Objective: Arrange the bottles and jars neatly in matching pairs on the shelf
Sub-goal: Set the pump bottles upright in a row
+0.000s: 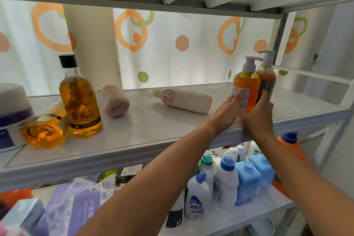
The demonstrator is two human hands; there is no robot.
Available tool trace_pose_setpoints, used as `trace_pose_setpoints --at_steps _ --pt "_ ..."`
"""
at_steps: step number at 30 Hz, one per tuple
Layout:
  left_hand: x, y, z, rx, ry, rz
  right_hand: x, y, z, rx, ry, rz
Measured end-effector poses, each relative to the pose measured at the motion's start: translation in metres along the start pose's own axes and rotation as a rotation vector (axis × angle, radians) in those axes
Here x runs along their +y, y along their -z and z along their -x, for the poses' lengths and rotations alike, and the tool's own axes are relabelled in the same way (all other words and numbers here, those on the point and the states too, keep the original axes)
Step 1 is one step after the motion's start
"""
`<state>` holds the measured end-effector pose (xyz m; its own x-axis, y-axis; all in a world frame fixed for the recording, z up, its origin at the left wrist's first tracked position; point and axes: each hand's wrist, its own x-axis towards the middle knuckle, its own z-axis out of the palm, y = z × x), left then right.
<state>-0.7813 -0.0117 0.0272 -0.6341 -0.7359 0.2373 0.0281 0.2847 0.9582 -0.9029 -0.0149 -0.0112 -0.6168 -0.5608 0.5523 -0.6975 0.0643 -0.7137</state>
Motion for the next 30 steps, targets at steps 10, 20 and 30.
trace_pose_setpoints --at_steps 10,20,30 --pt "-0.014 0.064 0.023 0.502 0.040 0.157 -0.080 -0.031 0.035 -0.189 0.432 0.013" --pt "-0.033 0.122 0.039 0.554 0.006 0.222 -0.110 -0.062 0.004 -0.628 0.118 0.159" --pt "-0.030 0.121 0.037 0.577 0.116 0.321 -0.130 -0.078 0.026 -0.678 -0.119 -0.050"
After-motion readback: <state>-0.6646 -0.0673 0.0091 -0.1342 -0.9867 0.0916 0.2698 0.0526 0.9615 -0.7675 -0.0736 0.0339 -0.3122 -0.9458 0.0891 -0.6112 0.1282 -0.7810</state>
